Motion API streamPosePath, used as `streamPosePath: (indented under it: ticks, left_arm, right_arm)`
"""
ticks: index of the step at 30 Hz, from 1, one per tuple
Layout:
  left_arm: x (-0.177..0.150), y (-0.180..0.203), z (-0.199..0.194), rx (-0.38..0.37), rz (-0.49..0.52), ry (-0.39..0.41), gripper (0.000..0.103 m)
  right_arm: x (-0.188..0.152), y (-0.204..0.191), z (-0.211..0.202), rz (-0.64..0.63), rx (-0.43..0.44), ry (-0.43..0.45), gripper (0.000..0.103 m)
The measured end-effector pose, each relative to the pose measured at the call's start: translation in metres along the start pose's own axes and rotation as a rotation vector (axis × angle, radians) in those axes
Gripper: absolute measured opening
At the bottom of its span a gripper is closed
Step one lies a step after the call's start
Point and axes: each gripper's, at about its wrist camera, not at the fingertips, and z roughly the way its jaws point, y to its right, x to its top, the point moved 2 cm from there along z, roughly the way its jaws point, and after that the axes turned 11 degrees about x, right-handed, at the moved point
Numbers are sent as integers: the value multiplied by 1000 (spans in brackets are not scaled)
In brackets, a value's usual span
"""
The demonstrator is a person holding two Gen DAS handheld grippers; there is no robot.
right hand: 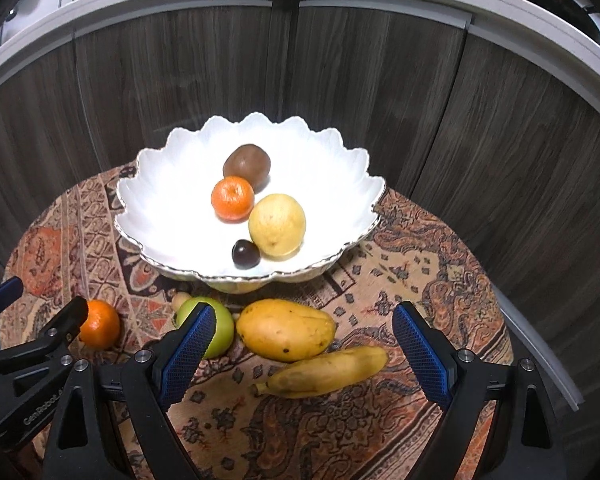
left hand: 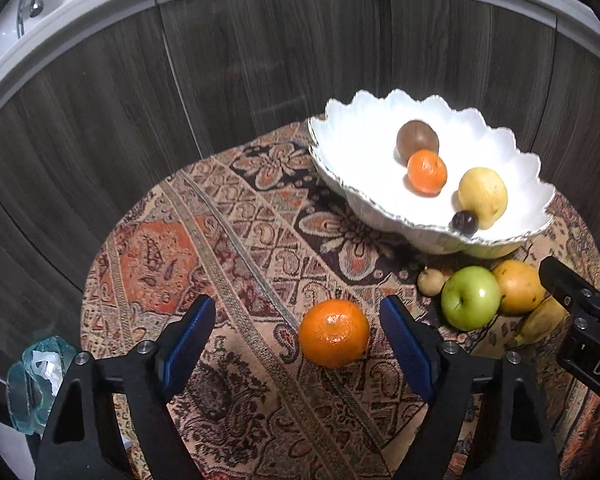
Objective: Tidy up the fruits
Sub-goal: 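Move the left tool down onto the second mandarin orange on the cloth, then close the left gripper on the mandarin orange, then lower the right tool onto the yellow banana and close on its middle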
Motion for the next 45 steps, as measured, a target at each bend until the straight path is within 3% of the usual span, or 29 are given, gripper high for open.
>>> streamPosePath:
  ticks: [11, 24, 28, 38, 45]
  left_arm:
    - [-8, 14, 27, -10, 20, -43, 78]
    - [-16, 22, 50, -40, 24, -88, 62]
    - [-16, 23, 49, -81, 13, -90, 46]
    - [-21, 25, 25, -80, 20, -95, 45]
    - [-31, 37, -2, -116, 24, -117, 45]
  right_arm:
    - [-5, 6, 21, 16, -14, -42, 91]
    - [-11, 8, 32, 11, -26, -85, 91]
    - [-12, 9, 33, 14, -22, -85, 91]
    - [-15, 17, 20, 11, -13, -105, 91]
    - [-25, 24, 10, -26, 99, -158, 91]
